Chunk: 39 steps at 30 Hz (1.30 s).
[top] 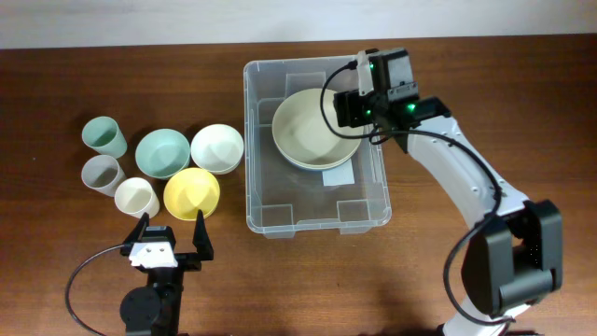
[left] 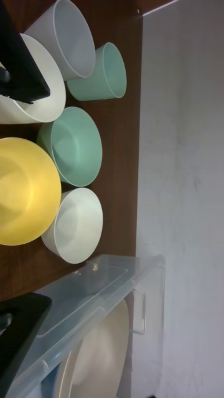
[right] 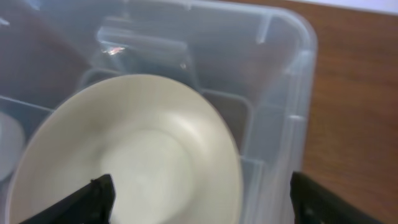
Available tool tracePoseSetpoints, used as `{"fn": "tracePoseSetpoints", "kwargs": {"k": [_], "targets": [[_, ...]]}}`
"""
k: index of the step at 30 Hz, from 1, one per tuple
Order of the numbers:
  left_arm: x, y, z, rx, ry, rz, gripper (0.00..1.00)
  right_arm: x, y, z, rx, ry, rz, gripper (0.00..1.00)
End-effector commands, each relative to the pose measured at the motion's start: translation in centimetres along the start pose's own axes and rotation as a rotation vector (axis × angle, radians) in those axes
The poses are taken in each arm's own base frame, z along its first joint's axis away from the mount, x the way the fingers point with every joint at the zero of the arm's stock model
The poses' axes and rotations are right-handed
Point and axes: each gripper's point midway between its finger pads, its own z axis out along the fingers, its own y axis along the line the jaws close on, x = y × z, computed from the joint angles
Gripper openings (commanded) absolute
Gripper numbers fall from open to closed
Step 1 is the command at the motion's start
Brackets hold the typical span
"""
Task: Pack container
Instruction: 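Open the right gripper and withdraw it to the right side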
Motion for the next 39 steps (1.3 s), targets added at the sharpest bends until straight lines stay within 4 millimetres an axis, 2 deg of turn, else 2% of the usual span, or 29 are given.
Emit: {"fn": "tracePoseSetpoints", "kwargs": {"k": [1,2,5,9,11,15,19,22,39], "targets": [[0.2,-0.1,0.0,0.01,0.0,0.019,1.0,-4.7,-4.9,-5.9,0.198,-0.129,0.083,0.96],[0.2,-0.1,0.0,0.01,0.0,0.019,1.0,-4.6,-6.7,-6.9,0.252,-0.118,0.101,1.0],[0.2,-0.1,0.0,0.01,0.0,0.019,1.0,-3.3,-11.8,-9.3,0.381,-0.078,0.164,0.99],[0.2,-0.1,0.0,0.01,0.0,0.019,1.0,-0.7,-18.5,-11.6,0.484,-0.022,0.278,0.99],[0.2,-0.1,0.0,0.01,0.0,0.019,1.0,0.3,-21.0,-12.5,0.523,-0.005,0.323,0.99],[0.2,-0.1,0.0,0.01,0.0,0.019,1.0,1.7,-24.4,-13.9,0.578,0.004,0.386,0.99],[0.2,-0.1,0.0,0.01,0.0,0.019,1.0,3.0,-26.3,-14.9,0.611,0.026,0.428,0.99],[0.2,-0.1,0.0,0.01,0.0,0.019,1.0,3.3,-26.9,-15.2,0.621,0.027,0.44,0.99],[0.2,-0.1,0.0,0.01,0.0,0.019,1.0,3.3,-26.9,-15.2,0.621,0.027,0.44,0.99]]}}
